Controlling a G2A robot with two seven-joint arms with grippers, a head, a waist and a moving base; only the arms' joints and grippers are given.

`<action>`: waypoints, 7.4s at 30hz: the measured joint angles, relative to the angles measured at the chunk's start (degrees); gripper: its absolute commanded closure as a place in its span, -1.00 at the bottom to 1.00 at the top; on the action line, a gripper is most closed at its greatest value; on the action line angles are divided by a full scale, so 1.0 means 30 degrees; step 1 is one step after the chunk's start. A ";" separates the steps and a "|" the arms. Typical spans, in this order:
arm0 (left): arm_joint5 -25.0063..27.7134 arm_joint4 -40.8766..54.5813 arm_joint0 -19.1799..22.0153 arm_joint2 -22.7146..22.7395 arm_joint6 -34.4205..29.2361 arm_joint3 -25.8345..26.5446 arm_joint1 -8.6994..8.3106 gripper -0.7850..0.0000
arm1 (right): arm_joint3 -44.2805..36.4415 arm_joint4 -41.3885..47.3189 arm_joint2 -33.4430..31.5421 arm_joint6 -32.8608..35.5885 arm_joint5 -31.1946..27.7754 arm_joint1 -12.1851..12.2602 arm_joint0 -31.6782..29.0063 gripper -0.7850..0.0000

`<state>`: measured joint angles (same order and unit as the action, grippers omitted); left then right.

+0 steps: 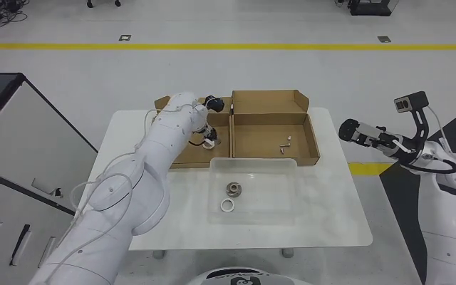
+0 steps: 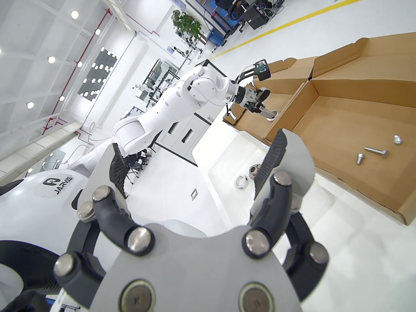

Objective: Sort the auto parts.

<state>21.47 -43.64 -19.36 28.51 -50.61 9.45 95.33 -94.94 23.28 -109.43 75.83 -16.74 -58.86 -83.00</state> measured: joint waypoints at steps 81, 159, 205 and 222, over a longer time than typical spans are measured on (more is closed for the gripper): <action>0.6286 0.4441 -0.6244 0.2967 -0.4449 2.2772 -0.8411 -1.00 | 0.0000 0.0000 0.0000 0.0000 0.0000 0.0000 0.0000 -1.00; 0.2565 0.3841 -0.3805 -0.6225 -0.7366 1.8763 -0.5028 -1.00 | 0.0000 0.0000 0.0000 0.0000 0.0000 0.0000 0.0000 -1.00; 0.1371 0.1213 -0.5079 -0.4663 -0.8163 2.0541 -0.5772 -0.14 | 0.0000 0.0000 0.0000 0.0000 0.0000 0.0000 0.0000 -1.00; 0.1338 0.0975 -0.5195 -0.4437 -0.8366 2.0044 -0.5408 0.31 | 0.0000 0.0000 0.0000 0.0000 0.0000 0.0000 0.0000 -1.00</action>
<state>25.49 -40.71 -34.94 15.20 -75.71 69.58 79.10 -94.94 23.28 -109.43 75.83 -16.74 -58.86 -83.00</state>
